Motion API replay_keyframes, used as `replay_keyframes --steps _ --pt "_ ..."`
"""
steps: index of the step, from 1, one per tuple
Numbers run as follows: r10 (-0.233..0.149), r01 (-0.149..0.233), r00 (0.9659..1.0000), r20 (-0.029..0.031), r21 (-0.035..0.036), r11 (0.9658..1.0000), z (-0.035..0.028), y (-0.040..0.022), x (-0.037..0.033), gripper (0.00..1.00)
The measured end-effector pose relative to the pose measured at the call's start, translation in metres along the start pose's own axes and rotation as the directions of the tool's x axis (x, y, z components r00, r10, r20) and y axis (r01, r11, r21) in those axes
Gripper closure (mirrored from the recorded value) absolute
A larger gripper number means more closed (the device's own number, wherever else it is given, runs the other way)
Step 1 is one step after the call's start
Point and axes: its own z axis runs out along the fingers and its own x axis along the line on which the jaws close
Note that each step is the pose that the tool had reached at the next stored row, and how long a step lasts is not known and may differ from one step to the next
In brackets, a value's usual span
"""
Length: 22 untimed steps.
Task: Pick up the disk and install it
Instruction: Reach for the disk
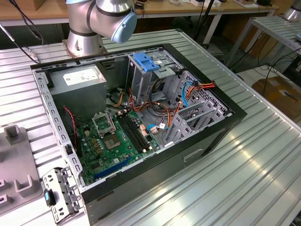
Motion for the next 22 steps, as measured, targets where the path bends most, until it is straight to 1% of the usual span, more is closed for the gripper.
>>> replay_keyframes --steps 8,13,16,17,19,20,22 --pt "0.000 0.000 1.0000 0.0001 0.0000 1.0000 0.0000 -0.0001 0.0010 0.89" --pt "0.000 0.000 1.0000 0.0003 -0.0001 1.0000 -0.0031 0.0000 0.0012 0.89" --pt "0.000 0.000 1.0000 0.0001 0.0000 1.0000 -0.0034 0.0000 0.0027 0.89" --pt "0.000 0.000 1.0000 -0.0004 0.0000 1.0000 -0.0033 -0.0001 0.0046 0.89" --pt "0.000 0.000 1.0000 -0.0047 0.0004 1.0000 -0.0031 -0.0006 0.0101 0.89" --pt "0.000 0.000 1.0000 -0.0075 0.0006 1.0000 -0.0030 -0.0011 0.0158 0.89" --pt "0.000 0.000 1.0000 -0.0094 0.0007 1.0000 -0.0023 -0.0008 0.0245 0.89"
